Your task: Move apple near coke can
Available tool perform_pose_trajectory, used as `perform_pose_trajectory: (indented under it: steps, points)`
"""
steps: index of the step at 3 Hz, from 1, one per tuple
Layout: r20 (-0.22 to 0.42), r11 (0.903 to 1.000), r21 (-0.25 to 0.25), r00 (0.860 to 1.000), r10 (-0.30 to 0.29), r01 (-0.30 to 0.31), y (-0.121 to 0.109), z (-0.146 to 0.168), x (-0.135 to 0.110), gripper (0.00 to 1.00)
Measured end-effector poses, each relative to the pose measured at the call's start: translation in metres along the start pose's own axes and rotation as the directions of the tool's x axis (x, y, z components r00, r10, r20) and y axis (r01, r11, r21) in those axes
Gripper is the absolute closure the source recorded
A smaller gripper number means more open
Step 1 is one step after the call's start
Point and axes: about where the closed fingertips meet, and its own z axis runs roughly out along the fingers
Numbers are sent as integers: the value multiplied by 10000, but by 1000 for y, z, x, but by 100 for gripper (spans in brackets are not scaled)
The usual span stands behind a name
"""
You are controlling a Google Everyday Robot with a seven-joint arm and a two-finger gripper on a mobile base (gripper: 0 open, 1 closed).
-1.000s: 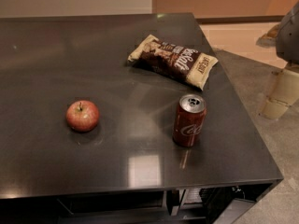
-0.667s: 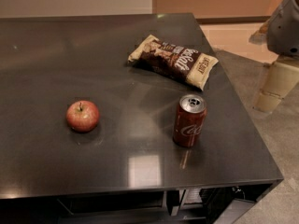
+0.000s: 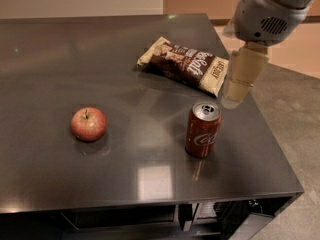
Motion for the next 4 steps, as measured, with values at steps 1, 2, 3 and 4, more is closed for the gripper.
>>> perform_pose_trajectory:
  steps: [1, 2, 3, 4]
  points:
    - [548, 9985, -405, 9979, -341, 364, 1, 11, -48, 0]
    - [714, 9956, -615, 9952, -664, 708, 8, 29, -85, 0]
    - [592, 9933, -717, 9945, -869, 911, 21, 55, -110, 0]
    - [433, 9920, -779, 9944, -965, 997, 32, 81, -133, 0]
